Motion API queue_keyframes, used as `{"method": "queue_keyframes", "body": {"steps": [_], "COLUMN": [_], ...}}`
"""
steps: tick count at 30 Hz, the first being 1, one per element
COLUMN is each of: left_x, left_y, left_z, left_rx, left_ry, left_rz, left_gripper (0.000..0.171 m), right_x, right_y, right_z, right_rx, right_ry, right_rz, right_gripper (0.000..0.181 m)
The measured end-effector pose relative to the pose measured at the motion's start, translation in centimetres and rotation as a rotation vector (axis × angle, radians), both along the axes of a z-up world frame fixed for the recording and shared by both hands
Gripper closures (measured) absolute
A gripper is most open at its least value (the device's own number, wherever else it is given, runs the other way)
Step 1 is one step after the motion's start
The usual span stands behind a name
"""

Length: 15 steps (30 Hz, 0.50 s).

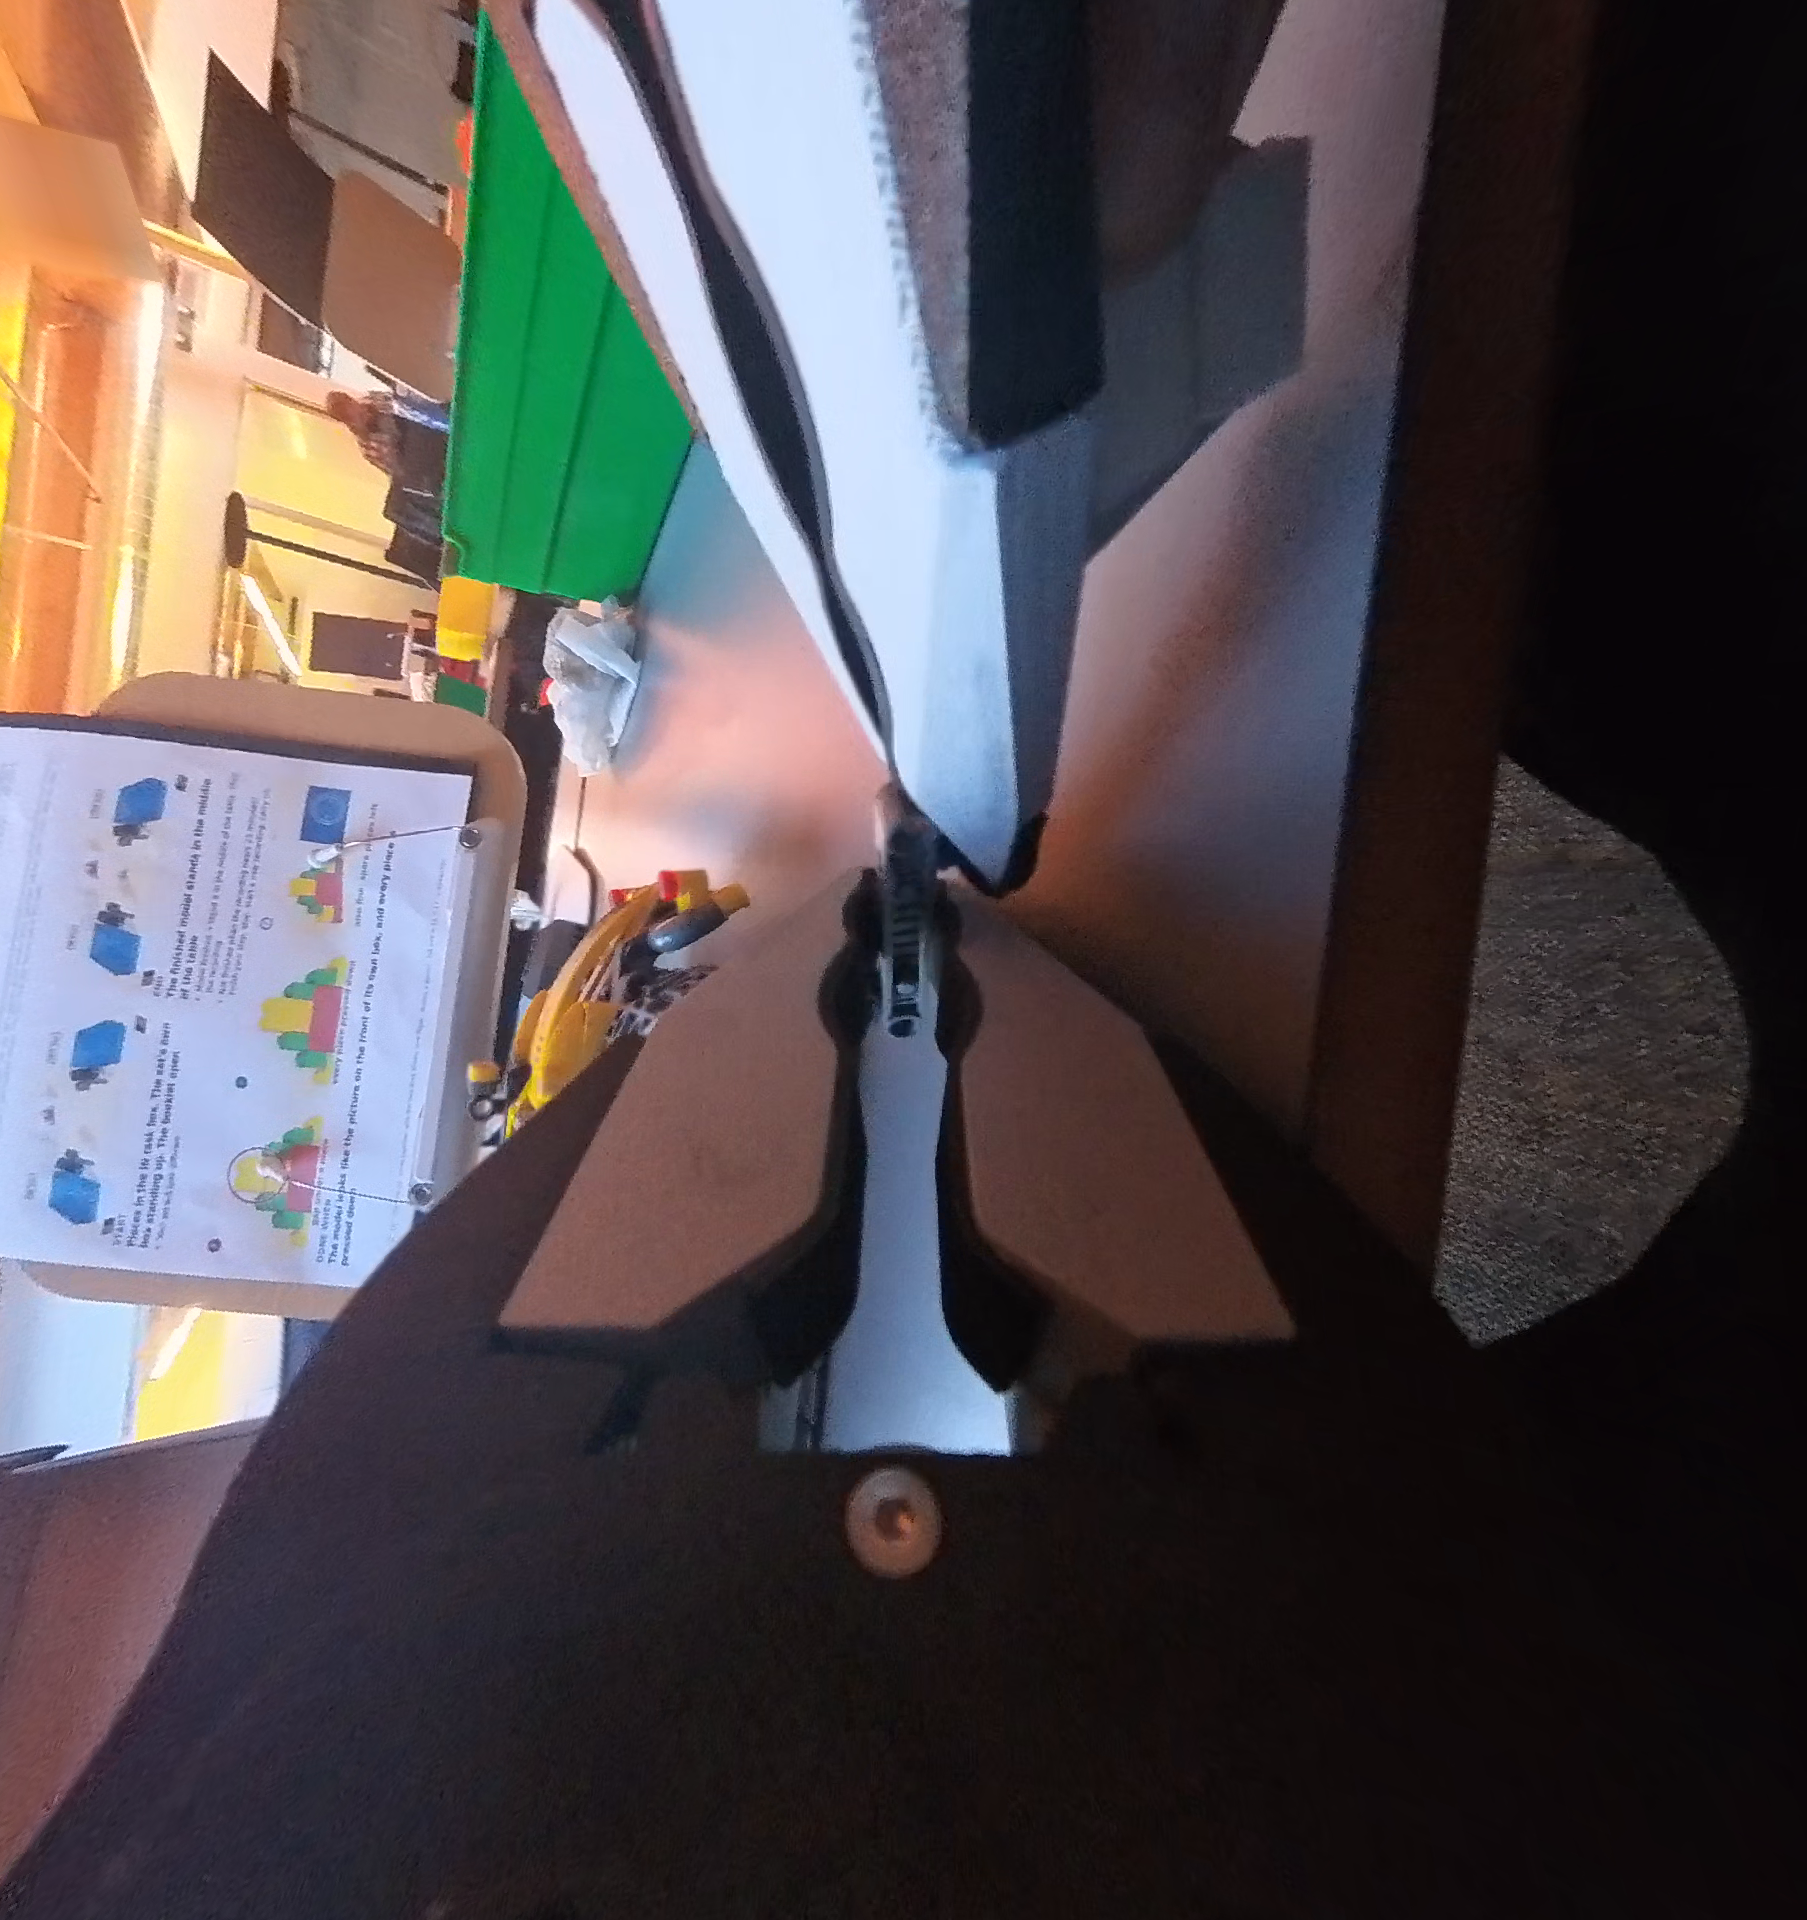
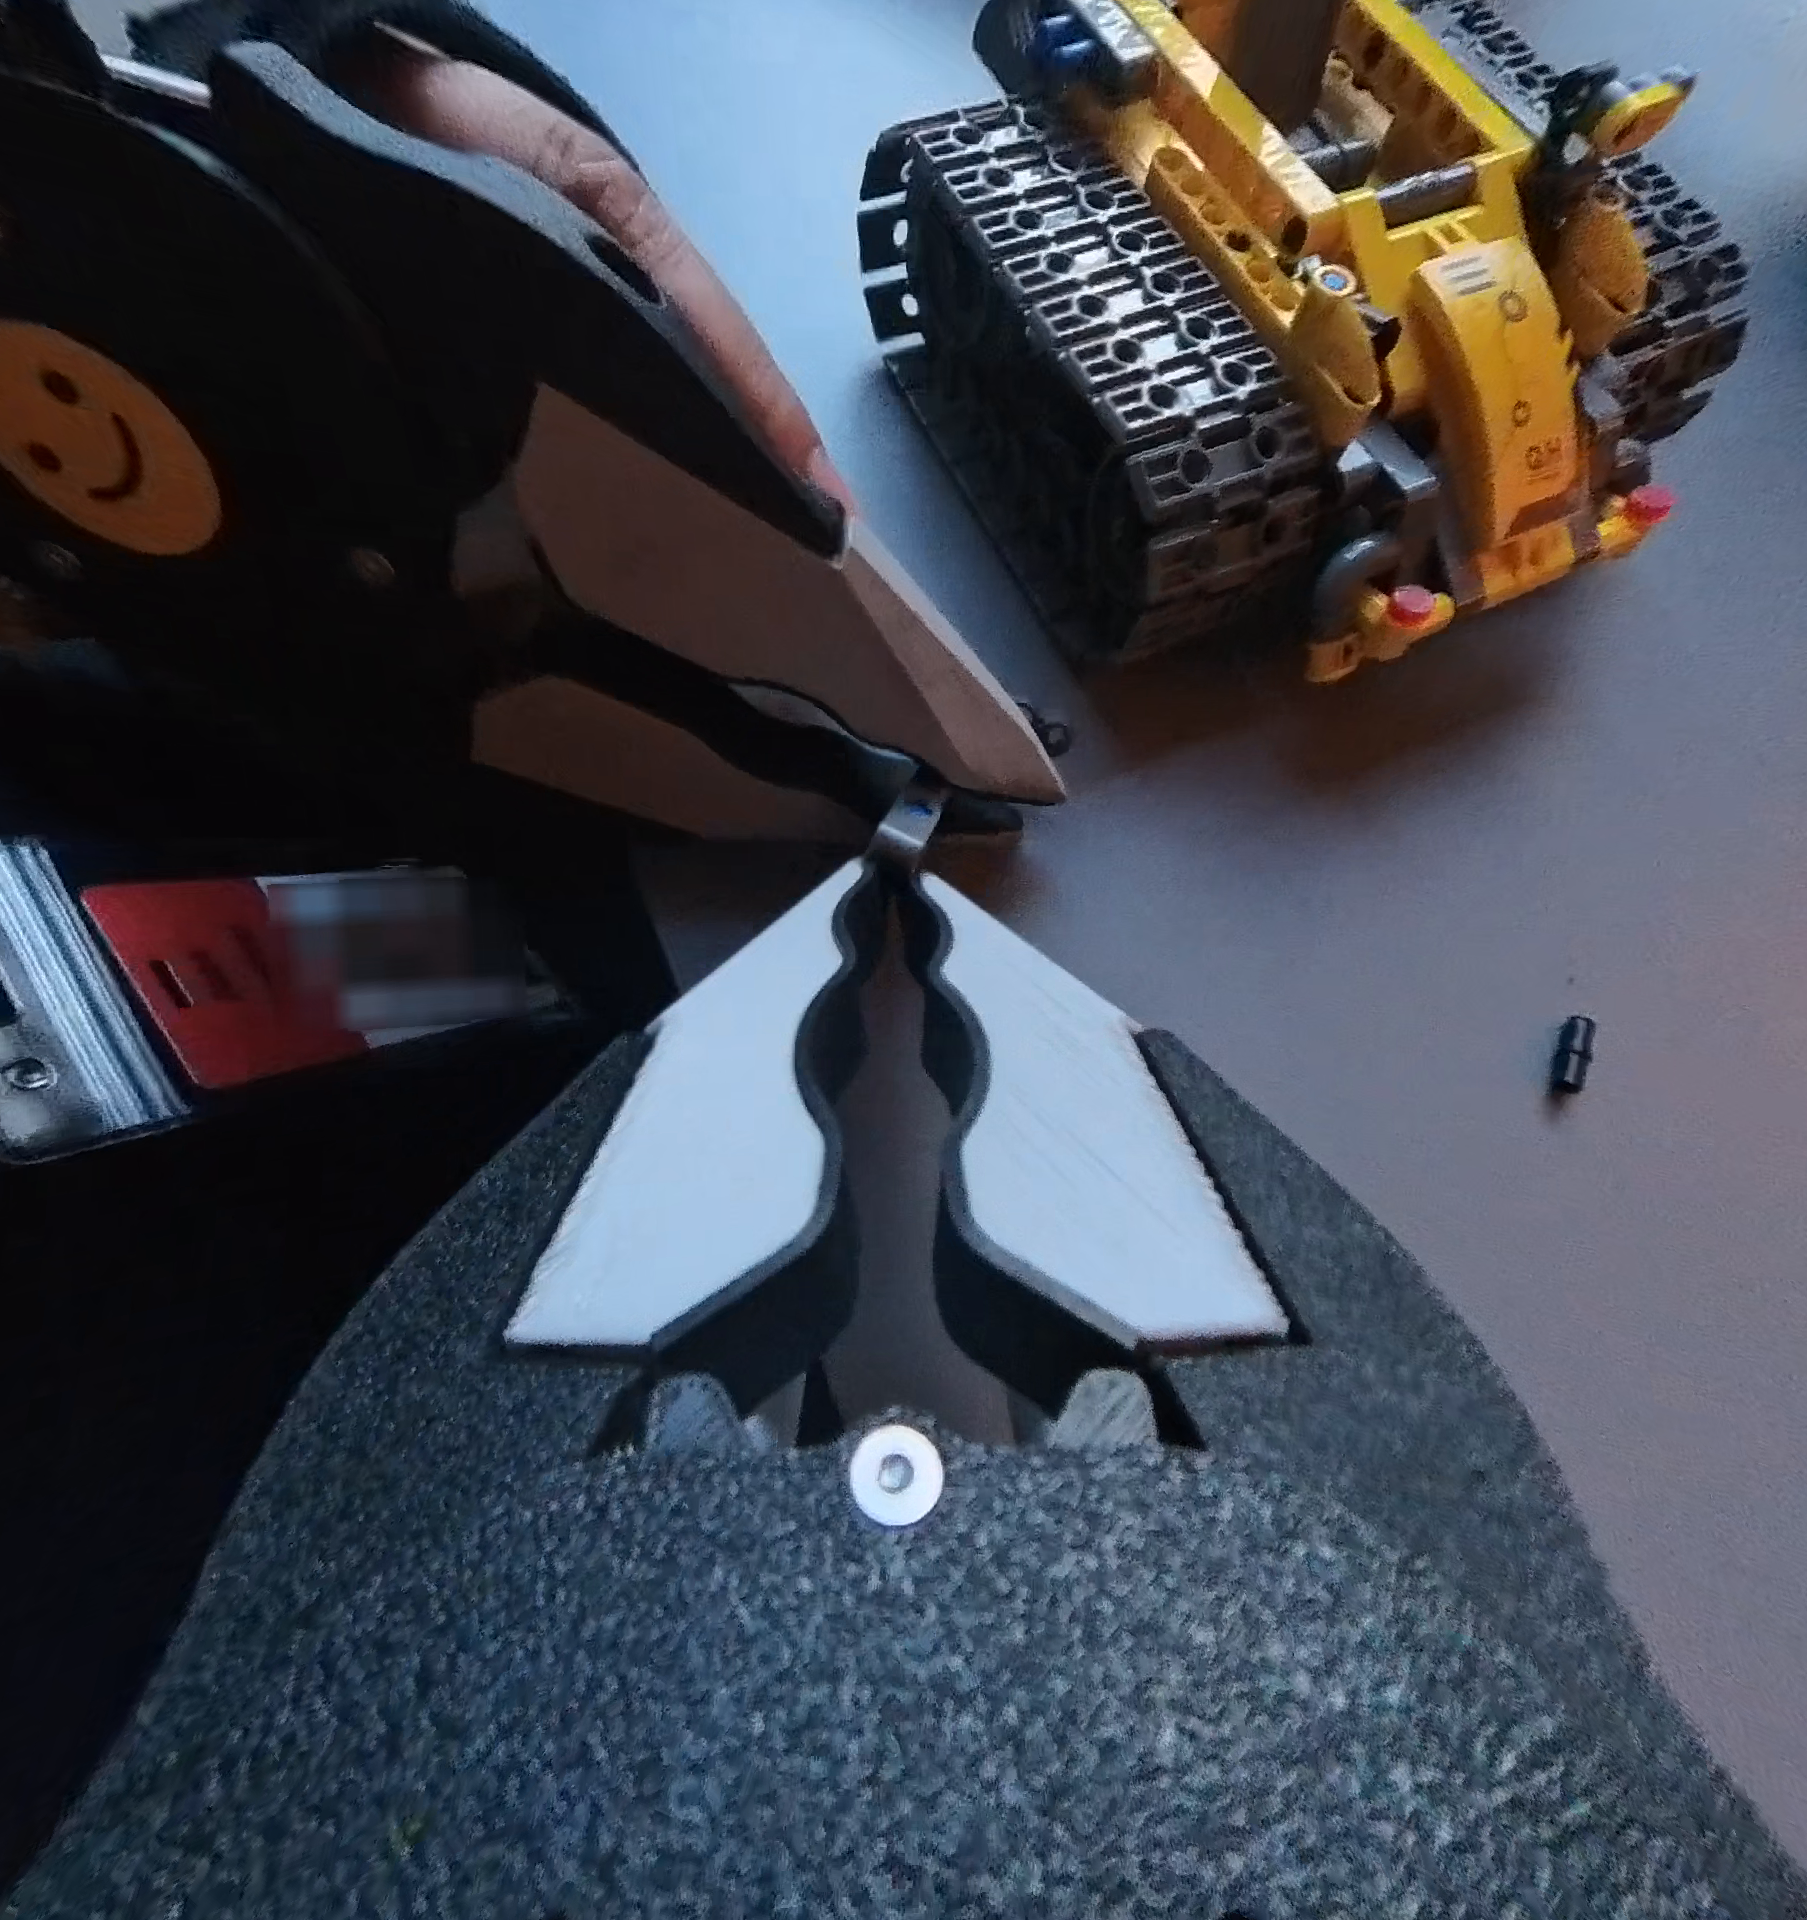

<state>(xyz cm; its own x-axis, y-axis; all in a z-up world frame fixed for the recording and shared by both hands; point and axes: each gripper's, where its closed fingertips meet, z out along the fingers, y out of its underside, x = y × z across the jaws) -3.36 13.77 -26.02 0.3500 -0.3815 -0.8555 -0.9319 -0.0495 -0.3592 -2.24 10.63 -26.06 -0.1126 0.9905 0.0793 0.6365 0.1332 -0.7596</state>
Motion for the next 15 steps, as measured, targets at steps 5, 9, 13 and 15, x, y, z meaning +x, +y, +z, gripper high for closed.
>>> {"method": "queue_keyframes", "body": {"steps": [5, 9, 13, 15], "left_x": [-2.0, -1.4, -1.6, -1.6], "left_y": [0.4, 0.4, 0.5, 0.6], "left_z": [2.8, 1.6, 2.1, 1.9], "left_rx": [0.063, 0.044, 0.067, 0.063], "left_ry": [-0.204, -0.112, -0.142, -0.122], "left_rz": [0.065, 0.042, 0.049, 0.053], "left_gripper": [0.167, 0.166, 0.166, 0.166], "right_x": [0.6, 1.3, 1.9, 1.9], "right_y": [0.8, 1.3, 1.8, 2.4], "right_z": [-0.8, -0.8, -0.3, 0.5], "right_rx": [-0.007, -0.084, -0.029, -0.045], "right_ry": [-0.037, 0.010, 0.076, 0.118], "right_rz": [-0.013, -0.040, -0.070, -0.102], "right_gripper": [0.181, 0.181, 0.181, 0.181]}}
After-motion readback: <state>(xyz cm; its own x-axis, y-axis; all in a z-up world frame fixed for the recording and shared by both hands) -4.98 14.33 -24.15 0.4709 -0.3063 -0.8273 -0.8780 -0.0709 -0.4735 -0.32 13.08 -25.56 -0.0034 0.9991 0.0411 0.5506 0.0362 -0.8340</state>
